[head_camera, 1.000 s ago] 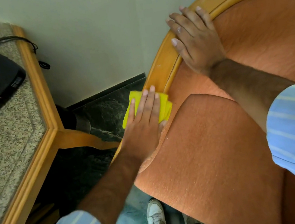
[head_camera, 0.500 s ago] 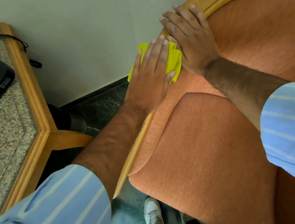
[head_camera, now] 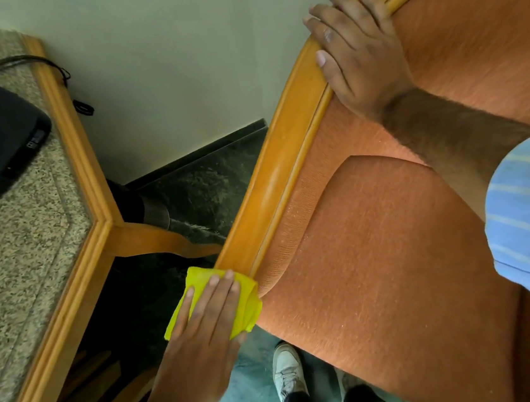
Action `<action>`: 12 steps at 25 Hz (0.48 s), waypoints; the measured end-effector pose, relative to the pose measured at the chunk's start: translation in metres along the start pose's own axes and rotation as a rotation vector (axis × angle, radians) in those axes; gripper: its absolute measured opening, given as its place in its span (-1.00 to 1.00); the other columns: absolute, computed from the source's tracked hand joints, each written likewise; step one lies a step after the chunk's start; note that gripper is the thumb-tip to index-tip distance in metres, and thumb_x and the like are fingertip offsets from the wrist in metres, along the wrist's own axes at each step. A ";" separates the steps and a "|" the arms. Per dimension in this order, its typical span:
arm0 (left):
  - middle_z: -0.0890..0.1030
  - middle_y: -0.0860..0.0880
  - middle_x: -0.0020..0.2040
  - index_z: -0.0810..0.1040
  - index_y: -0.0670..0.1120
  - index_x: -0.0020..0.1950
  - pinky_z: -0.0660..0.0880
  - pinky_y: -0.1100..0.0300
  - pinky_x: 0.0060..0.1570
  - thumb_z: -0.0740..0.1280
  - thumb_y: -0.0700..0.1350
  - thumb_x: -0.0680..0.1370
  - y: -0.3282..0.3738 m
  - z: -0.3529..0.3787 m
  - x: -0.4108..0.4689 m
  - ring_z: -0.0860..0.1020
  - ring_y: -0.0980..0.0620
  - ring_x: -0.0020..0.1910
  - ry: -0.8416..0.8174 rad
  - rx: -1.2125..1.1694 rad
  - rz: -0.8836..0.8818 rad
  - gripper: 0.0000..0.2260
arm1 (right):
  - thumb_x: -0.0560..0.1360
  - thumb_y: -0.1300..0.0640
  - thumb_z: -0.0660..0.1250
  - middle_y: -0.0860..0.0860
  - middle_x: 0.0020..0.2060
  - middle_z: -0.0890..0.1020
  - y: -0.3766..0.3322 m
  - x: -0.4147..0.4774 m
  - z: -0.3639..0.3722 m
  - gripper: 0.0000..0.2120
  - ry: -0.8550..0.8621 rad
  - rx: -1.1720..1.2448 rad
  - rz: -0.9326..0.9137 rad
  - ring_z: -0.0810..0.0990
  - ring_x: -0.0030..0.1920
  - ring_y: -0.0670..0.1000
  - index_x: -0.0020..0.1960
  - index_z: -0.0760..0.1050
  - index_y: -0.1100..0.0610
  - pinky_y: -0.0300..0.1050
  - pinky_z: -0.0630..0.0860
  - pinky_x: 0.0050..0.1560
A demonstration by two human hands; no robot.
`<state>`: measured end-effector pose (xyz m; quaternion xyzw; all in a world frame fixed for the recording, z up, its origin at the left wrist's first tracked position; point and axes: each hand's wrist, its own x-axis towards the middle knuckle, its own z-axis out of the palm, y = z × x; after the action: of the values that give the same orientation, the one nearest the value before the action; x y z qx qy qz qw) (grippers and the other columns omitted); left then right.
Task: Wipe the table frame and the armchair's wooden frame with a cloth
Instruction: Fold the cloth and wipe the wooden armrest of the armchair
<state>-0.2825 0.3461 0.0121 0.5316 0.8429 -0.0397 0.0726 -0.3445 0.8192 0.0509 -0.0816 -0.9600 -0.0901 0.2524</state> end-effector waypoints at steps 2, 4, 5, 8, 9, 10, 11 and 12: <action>0.25 -0.17 0.66 0.27 -0.22 0.62 0.25 -0.21 0.53 0.11 0.11 0.69 0.003 0.000 0.005 0.30 -0.19 0.62 0.021 0.010 -0.010 -0.41 | 0.76 -0.06 -0.12 0.01 0.54 0.45 0.001 -0.001 0.002 -0.51 0.005 0.003 0.001 0.29 0.62 0.09 0.59 0.28 0.07 0.21 0.14 0.64; 0.25 -0.18 0.66 0.27 -0.24 0.62 0.29 -0.22 0.54 0.09 0.10 0.70 0.005 -0.004 0.031 0.27 -0.19 0.63 0.053 0.011 -0.012 -0.42 | 0.76 -0.06 -0.14 0.02 0.53 0.45 0.001 0.000 0.003 -0.50 0.006 0.011 -0.002 0.29 0.62 0.09 0.59 0.29 0.08 0.22 0.16 0.64; 0.23 -0.19 0.67 0.25 -0.24 0.62 0.32 -0.24 0.54 0.08 0.10 0.71 0.006 -0.008 0.051 0.24 -0.19 0.64 0.071 0.007 -0.006 -0.42 | 0.76 -0.06 -0.15 0.02 0.53 0.46 0.001 0.000 0.002 -0.49 0.006 0.010 -0.003 0.30 0.62 0.09 0.59 0.30 0.08 0.23 0.17 0.63; 0.18 -0.21 0.68 0.17 -0.25 0.65 0.29 -0.27 0.56 0.08 0.08 0.73 0.015 -0.021 0.131 0.15 -0.20 0.67 0.157 -0.052 -0.032 -0.42 | 0.75 -0.07 -0.17 0.01 0.53 0.46 0.001 0.000 -0.001 -0.47 -0.008 0.008 -0.007 0.30 0.62 0.09 0.58 0.31 0.08 0.23 0.18 0.63; 0.15 -0.22 0.69 0.14 -0.25 0.66 0.24 -0.27 0.59 0.09 0.07 0.73 0.020 -0.028 0.159 0.12 -0.20 0.68 0.196 -0.074 -0.054 -0.42 | 0.75 -0.08 -0.17 0.01 0.53 0.46 0.001 0.000 -0.001 -0.46 -0.014 0.009 -0.003 0.30 0.62 0.08 0.58 0.31 0.08 0.23 0.17 0.64; 0.14 -0.22 0.69 0.12 -0.25 0.66 0.19 -0.28 0.60 0.11 0.06 0.74 0.025 -0.034 0.185 0.10 -0.20 0.68 0.234 -0.086 -0.075 -0.41 | 0.75 -0.08 -0.17 0.00 0.54 0.45 0.000 0.000 -0.001 -0.46 -0.020 0.007 0.002 0.30 0.62 0.08 0.58 0.31 0.08 0.23 0.17 0.64; 0.14 -0.22 0.69 0.11 -0.25 0.66 0.17 -0.28 0.61 0.13 0.05 0.74 0.029 -0.040 0.205 0.09 -0.21 0.69 0.270 -0.089 -0.090 -0.41 | 0.75 -0.08 -0.17 0.00 0.54 0.45 -0.001 0.000 -0.002 -0.47 -0.027 0.002 0.006 0.30 0.62 0.08 0.58 0.31 0.08 0.23 0.17 0.64; 0.14 -0.22 0.69 0.11 -0.25 0.66 0.16 -0.28 0.61 0.13 0.05 0.74 0.032 -0.045 0.220 0.10 -0.21 0.69 0.297 -0.091 -0.099 -0.41 | 0.75 -0.08 -0.16 0.00 0.54 0.45 -0.002 0.000 -0.002 -0.47 -0.036 -0.002 0.011 0.30 0.62 0.08 0.58 0.31 0.08 0.23 0.17 0.64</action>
<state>-0.3507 0.5624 0.0209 0.4858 0.8704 0.0741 -0.0309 -0.3440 0.8171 0.0523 -0.0885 -0.9638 -0.0881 0.2357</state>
